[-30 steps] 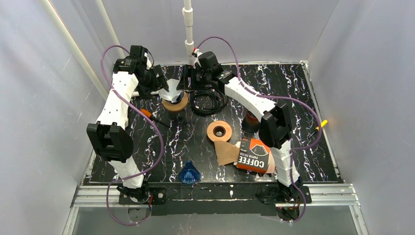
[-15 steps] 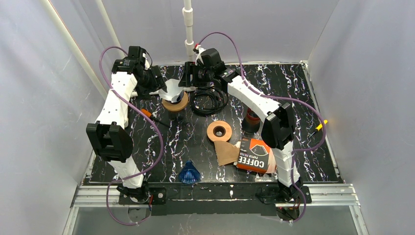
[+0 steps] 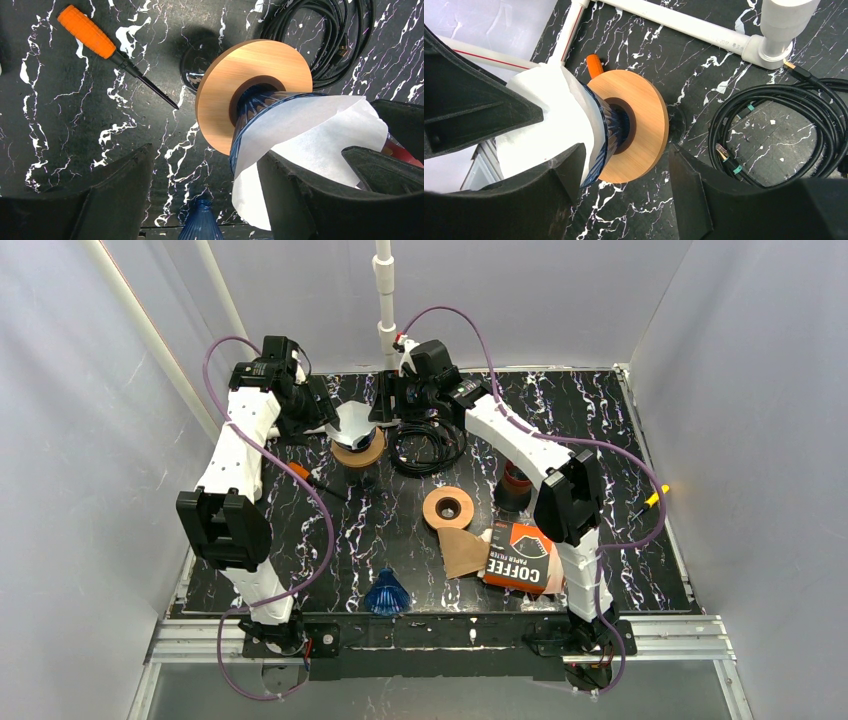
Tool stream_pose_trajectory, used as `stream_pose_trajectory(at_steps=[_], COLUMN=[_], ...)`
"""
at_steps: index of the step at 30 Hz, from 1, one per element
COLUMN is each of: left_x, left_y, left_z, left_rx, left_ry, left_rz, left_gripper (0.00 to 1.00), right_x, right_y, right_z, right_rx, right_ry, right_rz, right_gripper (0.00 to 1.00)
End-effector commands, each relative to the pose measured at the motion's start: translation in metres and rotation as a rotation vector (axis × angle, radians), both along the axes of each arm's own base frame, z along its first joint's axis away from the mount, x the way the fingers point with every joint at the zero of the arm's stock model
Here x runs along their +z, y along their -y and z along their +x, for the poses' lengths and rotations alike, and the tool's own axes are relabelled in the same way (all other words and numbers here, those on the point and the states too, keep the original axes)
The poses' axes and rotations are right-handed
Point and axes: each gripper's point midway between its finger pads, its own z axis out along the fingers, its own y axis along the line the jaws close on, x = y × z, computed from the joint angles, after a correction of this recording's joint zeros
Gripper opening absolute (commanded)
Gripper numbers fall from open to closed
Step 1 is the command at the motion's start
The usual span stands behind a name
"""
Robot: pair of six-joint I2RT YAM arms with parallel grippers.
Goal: Place the coffee filter in the dripper
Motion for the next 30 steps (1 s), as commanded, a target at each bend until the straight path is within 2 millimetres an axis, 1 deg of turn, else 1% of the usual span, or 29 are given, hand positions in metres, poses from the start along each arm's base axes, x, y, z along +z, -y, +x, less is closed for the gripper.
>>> stream_pose_trajectory(at_steps=[1, 4, 5, 10, 11, 16, 20, 22, 24, 26, 30], left_x=[0.016, 0.023, 0.032, 0.058, 0.065, 0.096, 0.115, 0.123, 0.126, 0.134, 0.146], left_y=[-0.001, 0.003, 0.005, 0.011, 0.013, 0.02, 0.022, 0.022, 0.022, 0.022, 0.025], left_z=[-0.003, -0.001, 0.001, 0.007, 0.008, 0.01, 0.007, 0.004, 0.0, -0.007, -0.017], left_rx=[-0.002, -0.01, -0.017, -0.033, -0.04, -0.069, -0.068, -0.066, -0.057, -0.061, -0.081], left_ry=[0.028, 0.049, 0.078, 0.185, 0.214, 0.374, 0.493, 0.551, 0.592, 0.644, 0.722], left_rz=[-0.018, -0.035, -0.051, -0.09, -0.099, -0.141, -0.17, -0.18, -0.189, -0.198, -0.221], left_gripper=[0.73, 0.74, 0.75, 0.76, 0.76, 0.76, 0.81, 0.84, 0.86, 0.88, 0.92], right_x=[0.052, 0.058, 0.065, 0.091, 0.099, 0.128, 0.147, 0.152, 0.153, 0.154, 0.15], right_y=[0.008, 0.006, 0.004, 0.002, 0.003, 0.009, 0.018, 0.025, 0.032, 0.04, 0.06], right_z=[-0.002, -0.002, -0.003, -0.005, -0.006, -0.009, -0.011, -0.012, -0.013, -0.016, -0.022], right_rx=[0.004, 0.015, 0.023, 0.042, 0.044, 0.037, 0.016, -0.001, -0.01, -0.017, -0.055], right_ry=[0.096, 0.108, 0.123, 0.182, 0.2, 0.258, 0.304, 0.323, 0.339, 0.361, 0.387], right_rz=[0.056, 0.075, 0.094, 0.155, 0.17, 0.234, 0.265, 0.27, 0.263, 0.253, 0.224], right_gripper=[0.7, 0.71, 0.73, 0.75, 0.75, 0.76, 0.77, 0.78, 0.78, 0.79, 0.81])
